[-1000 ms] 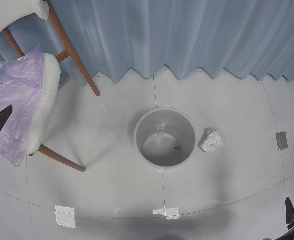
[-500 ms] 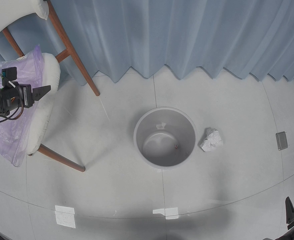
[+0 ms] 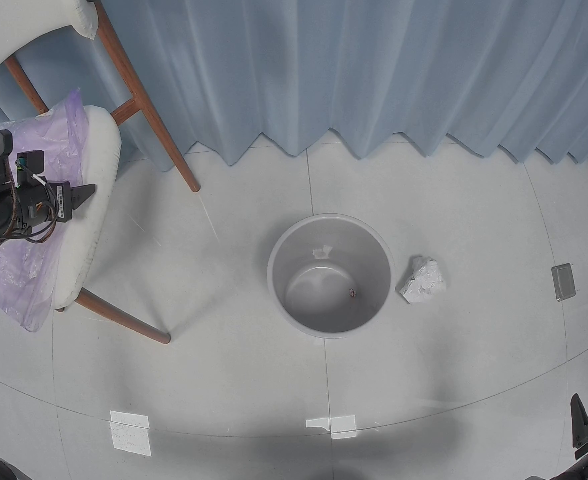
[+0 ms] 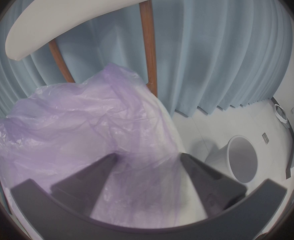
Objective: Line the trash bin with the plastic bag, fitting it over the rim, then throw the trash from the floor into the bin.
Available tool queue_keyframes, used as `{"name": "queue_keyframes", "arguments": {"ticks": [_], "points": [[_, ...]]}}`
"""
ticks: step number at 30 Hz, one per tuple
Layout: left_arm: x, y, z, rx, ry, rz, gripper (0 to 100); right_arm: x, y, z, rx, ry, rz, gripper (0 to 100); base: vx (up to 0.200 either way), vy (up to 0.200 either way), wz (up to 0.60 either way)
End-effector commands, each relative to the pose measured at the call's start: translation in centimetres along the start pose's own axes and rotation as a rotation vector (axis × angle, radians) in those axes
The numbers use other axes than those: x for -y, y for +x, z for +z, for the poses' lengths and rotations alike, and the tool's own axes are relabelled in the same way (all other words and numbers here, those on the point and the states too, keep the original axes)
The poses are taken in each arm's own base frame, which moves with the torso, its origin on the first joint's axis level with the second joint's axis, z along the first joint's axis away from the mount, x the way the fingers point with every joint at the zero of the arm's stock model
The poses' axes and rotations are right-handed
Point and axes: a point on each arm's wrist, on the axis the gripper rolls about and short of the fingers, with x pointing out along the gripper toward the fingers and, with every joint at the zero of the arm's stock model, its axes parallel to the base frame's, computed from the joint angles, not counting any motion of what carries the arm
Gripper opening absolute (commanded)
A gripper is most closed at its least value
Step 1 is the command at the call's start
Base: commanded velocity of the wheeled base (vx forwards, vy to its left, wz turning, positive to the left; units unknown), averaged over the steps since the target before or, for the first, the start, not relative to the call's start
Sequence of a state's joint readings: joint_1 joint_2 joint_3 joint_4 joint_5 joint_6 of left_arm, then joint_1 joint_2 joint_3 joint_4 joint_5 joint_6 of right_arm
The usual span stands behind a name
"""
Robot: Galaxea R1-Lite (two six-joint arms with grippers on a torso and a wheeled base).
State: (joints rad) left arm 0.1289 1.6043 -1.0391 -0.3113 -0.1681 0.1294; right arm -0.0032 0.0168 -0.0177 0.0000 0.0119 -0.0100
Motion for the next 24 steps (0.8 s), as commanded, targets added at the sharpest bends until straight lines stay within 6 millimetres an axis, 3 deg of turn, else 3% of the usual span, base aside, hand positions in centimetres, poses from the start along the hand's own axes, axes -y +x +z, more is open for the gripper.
{"name": "queue_keyframes", "arguments": {"ticks": [1,3,10,24], "points": [[-0.1,0.0,-0.5,-0.017,-0.005,-0.003,0,0.0,0.0,-0.5,-0.001,-0.001,0.000,100,0.000,0.000,0.00],[-0.1,0.0,-0.5,-0.017,-0.005,-0.003,0,0.0,0.0,-0.5,-0.001,-0.001,0.000,100,0.000,0.000,0.00],[0.4,-2.8,1.1,0.055,-0.047,-0.023,0,0.0,0.0,-0.5,-0.001,-0.001,-0.001,100,0.000,0.000,0.00],[3.6,-9.2,3.1,0.134,-0.458,-0.417,0,0.0,0.0,-0.5,-0.001,-0.002,0.000,100,0.000,0.000,0.00]]}}
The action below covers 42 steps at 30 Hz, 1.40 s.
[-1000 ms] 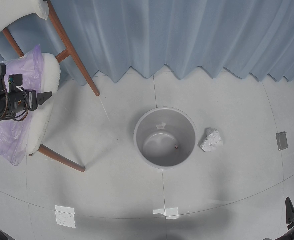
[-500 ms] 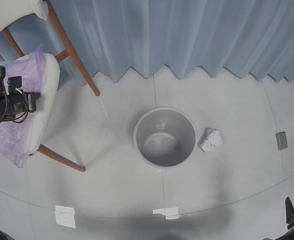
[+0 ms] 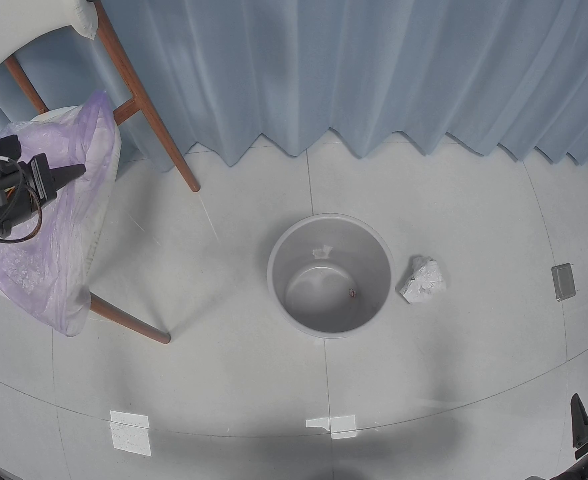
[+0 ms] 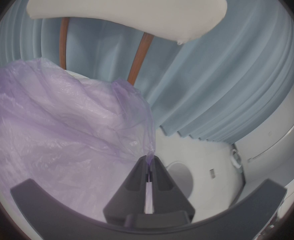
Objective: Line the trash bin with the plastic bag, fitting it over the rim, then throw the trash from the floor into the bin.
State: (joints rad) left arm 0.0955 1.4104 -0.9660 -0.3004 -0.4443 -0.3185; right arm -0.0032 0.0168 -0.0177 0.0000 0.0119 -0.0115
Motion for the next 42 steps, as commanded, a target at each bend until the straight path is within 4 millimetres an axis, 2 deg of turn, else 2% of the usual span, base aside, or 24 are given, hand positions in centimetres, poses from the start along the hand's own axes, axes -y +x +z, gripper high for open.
{"name": "queue_keyframes", "arguments": {"ticks": [1,7,8,9,12,25,28,29,34,37,42], "points": [[3.1,-2.7,0.7,0.047,-0.082,-0.124,0,0.0,0.0,-0.5,0.001,-0.001,0.000,100,0.000,0.000,0.00],[6.1,-4.4,0.8,0.041,-0.245,-0.254,0,0.0,0.0,-0.5,-0.001,-0.001,0.000,100,0.000,0.000,0.00],[6.1,-4.4,0.8,0.041,-0.245,-0.254,0,0.0,0.0,-0.5,-0.001,-0.001,0.000,100,0.000,0.000,0.00],[7.4,-5.2,0.7,0.026,-0.287,-0.314,0,0.0,0.0,-0.5,-0.001,-0.001,0.000,100,0.000,0.000,0.00],[8.9,-5.7,0.4,-0.009,-0.329,-0.393,0,0.0,0.0,-0.5,-0.001,-0.001,0.000,100,0.000,0.000,0.00],[13.7,-5.8,-1.3,-0.172,-0.327,-0.650,0,0.0,0.0,-0.5,-0.001,-0.001,0.000,100,0.000,0.000,0.00],[14.0,-5.7,-1.5,-0.188,-0.330,-0.662,0,0.0,0.0,-0.5,-0.001,-0.001,0.000,100,0.000,0.000,0.00],[15.3,-5.1,-2.2,-0.253,-0.350,-0.713,0,0.0,0.0,-0.5,-0.001,-0.001,0.000,100,0.000,0.000,0.00],[17.4,-3.8,-2.3,-0.298,-0.379,-0.786,0,0.0,0.0,-0.5,-0.001,-0.001,0.000,100,0.000,0.000,0.00],[19.7,-1.5,-2.2,-0.321,-0.401,-0.836,0,0.0,0.0,-0.5,-0.001,0.001,-0.001,100,0.000,0.000,0.00],[22.3,0.9,-2.6,-0.361,-0.403,-0.879,0,0.0,0.0,-0.5,-0.001,0.001,-0.001,100,0.000,0.000,0.00]]}}
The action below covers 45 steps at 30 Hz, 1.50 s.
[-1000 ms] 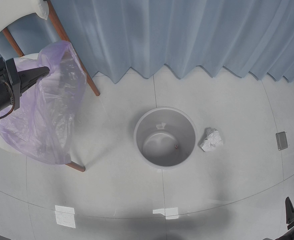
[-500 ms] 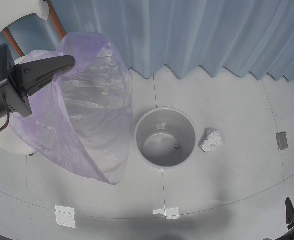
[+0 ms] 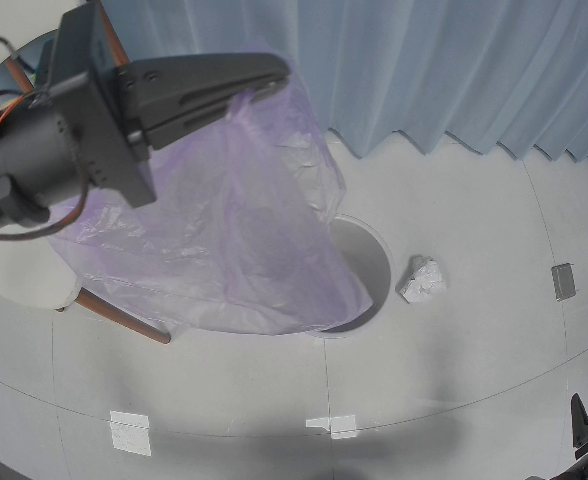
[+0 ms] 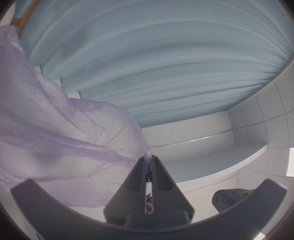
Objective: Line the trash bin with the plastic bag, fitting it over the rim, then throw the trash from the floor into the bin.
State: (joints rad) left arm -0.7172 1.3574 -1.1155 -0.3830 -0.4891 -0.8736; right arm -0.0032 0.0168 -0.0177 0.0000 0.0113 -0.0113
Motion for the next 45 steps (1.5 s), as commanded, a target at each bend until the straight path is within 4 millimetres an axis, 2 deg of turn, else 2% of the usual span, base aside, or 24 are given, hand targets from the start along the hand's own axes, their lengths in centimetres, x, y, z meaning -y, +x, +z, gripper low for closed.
{"name": "queue_keyframes", "arguments": {"ticks": [1,9,15,19,21,25,28,31,33,34,36,41,45], "points": [[-1.3,4.9,-0.5,-0.072,-0.038,-0.021,0,0.0,0.0,-0.5,-0.001,0.002,0.000,100,0.000,0.000,0.00],[-1.7,10.2,-1.4,-0.132,-0.078,-0.068,0,0.0,0.0,-0.5,0.001,0.004,-0.002,100,0.000,0.000,0.00],[-2.7,12.2,-2.5,-0.169,-0.093,-0.061,0,0.0,0.0,-0.5,0.001,0.005,-0.003,100,0.000,0.000,0.00],[-3.9,12.3,-2.8,-0.178,-0.104,-0.028,0,0.0,0.0,-0.5,0.001,0.005,-0.002,100,0.000,0.000,0.00],[-5.2,11.9,-2.6,-0.170,-0.103,0.009,0,0.0,0.0,-0.5,0.001,0.004,-0.002,100,0.000,0.000,0.00],[-8.3,11.2,-0.9,-0.097,-0.084,0.041,0,0.0,0.0,-0.5,0.001,0.004,-0.002,100,0.000,0.000,0.00],[-9.8,10.2,0.4,-0.038,-0.055,0.030,0,0.0,0.0,-0.5,-0.001,0.004,-0.002,100,0.000,0.000,0.00],[-11.5,8.8,0.6,-0.017,-0.055,0.067,0,0.0,0.0,-0.5,-0.001,0.002,-0.002,100,0.000,0.000,0.00],[-11.8,8.4,0.8,-0.013,-0.057,0.077,0,0.0,0.0,-0.5,0.001,0.002,-0.002,100,0.000,0.000,0.00],[-12.3,7.3,0.8,-0.003,-0.060,0.099,0,0.0,0.0,-0.5,-0.001,0.002,-0.002,100,0.000,0.000,0.00],[-13.1,5.6,0.4,0.011,-0.065,0.131,0,0.0,0.0,-0.5,-0.001,0.002,-0.002,100,0.000,0.000,0.00],[-15.5,3.7,-2.0,0.020,0.005,0.161,0,0.0,0.0,-0.5,0.001,0.001,-0.002,100,0.000,0.000,0.00],[-16.5,2.4,-2.9,0.054,0.092,0.169,0,0.0,0.0,-0.5,0.001,0.001,-0.002,100,0.000,0.000,0.00]]}}
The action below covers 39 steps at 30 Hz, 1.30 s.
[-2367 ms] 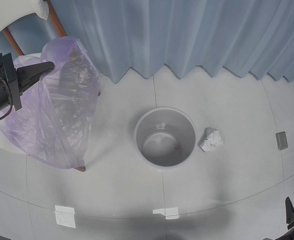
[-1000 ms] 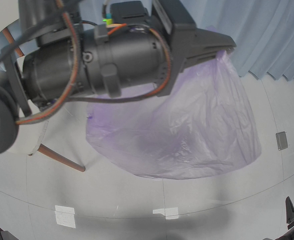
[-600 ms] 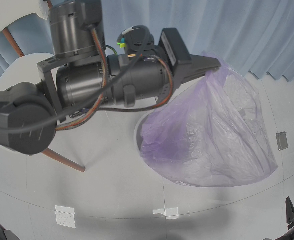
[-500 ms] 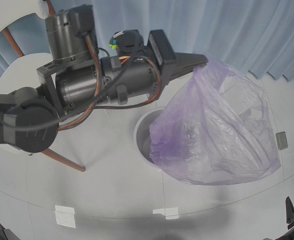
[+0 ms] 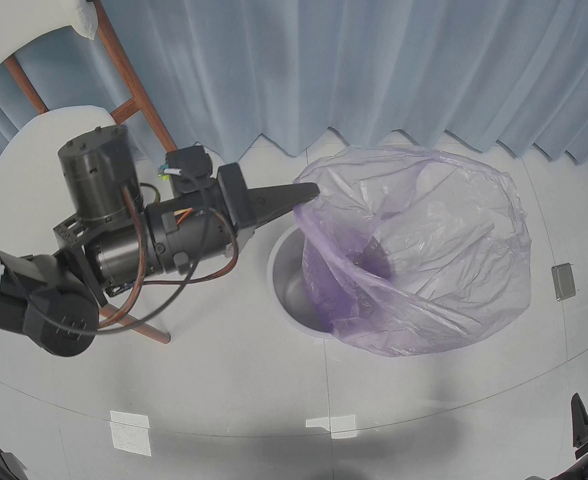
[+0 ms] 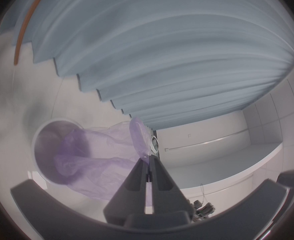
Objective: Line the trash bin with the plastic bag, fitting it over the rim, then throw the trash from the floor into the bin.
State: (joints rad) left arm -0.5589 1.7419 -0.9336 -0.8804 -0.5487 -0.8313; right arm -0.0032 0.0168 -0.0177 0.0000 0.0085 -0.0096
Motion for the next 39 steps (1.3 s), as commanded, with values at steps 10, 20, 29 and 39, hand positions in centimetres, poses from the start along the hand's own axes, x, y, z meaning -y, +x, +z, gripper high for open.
{"name": "queue_keyframes", "arguments": {"ticks": [10,20,29,39], "points": [[-4.1,-5.9,1.5,0.159,0.171,0.164,0,0.0,0.0,-0.5,-0.001,-0.001,0.002,100,0.000,0.000,0.00],[-4.4,-6.5,0.9,0.194,0.283,0.152,0,0.0,0.0,-0.5,-0.001,0.000,0.002,100,0.000,0.000,0.00],[-4.3,-2.3,-5.1,0.138,0.467,0.209,0,0.0,0.0,-0.5,-0.001,0.000,-0.001,100,0.000,0.000,0.00],[-6.9,1.3,-4.7,0.225,0.517,0.182,0,0.0,0.0,-0.5,-0.001,-0.001,0.001,100,0.000,0.000,0.00]]}}
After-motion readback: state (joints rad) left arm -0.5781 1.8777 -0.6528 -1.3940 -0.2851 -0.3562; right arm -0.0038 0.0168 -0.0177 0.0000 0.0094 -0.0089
